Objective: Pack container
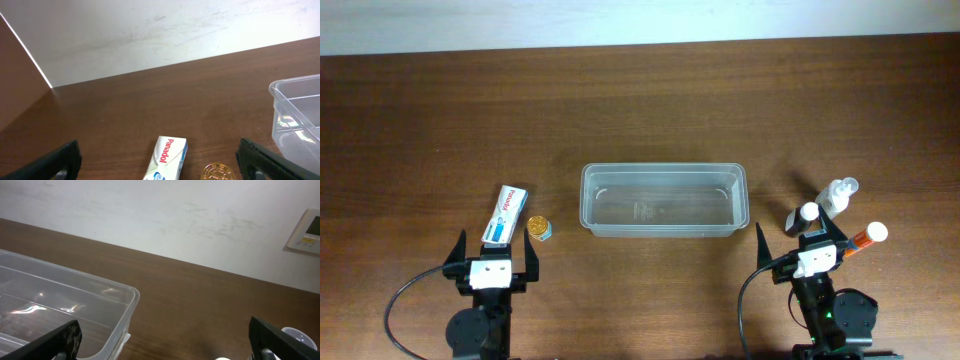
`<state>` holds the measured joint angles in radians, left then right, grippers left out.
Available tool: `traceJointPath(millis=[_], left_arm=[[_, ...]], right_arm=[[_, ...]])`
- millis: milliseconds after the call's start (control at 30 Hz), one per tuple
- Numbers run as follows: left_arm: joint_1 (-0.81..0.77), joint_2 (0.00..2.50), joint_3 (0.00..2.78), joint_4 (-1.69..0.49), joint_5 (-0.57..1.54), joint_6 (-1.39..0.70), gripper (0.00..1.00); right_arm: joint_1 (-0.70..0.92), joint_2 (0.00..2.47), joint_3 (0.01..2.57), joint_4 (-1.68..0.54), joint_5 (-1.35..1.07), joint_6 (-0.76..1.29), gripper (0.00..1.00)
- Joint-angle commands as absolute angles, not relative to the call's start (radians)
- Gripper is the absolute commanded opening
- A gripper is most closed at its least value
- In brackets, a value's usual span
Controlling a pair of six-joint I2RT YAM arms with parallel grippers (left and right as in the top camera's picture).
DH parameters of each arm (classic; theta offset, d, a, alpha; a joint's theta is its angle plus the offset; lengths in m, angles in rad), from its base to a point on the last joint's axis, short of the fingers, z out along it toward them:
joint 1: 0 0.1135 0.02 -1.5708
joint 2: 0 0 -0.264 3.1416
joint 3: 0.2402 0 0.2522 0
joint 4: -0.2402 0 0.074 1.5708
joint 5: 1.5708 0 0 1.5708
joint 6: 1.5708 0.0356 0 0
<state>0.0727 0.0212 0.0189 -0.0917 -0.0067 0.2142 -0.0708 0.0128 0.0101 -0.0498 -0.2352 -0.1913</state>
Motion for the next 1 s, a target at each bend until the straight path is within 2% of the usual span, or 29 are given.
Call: traceJointPath(millis=[0, 600, 767, 967], left_arm=[[0.077, 0.012, 0.018, -0.099, 0.001, 0.226, 0.99], [0.077, 0.012, 0.018, -0.098, 0.0, 0.226, 0.99], [0.077, 0.012, 0.018, -0.059, 0.006, 0.225, 0.99], [0.077, 0.012, 0.033, -0.039, 0.001, 0.098, 0.99]], right_arm=[[-0.064, 0.006, 0.006, -0.054, -0.252, -0.195, 0.98], [-0.066, 0.006, 0.006, -0.054, -0.255, -0.189, 0.98], [-0.066, 0.006, 0.006, -0.053, -0.195, -0.099, 0.98], [-0.066, 0.009, 0.038, -0.09, -0.087, 0.02, 0.98]])
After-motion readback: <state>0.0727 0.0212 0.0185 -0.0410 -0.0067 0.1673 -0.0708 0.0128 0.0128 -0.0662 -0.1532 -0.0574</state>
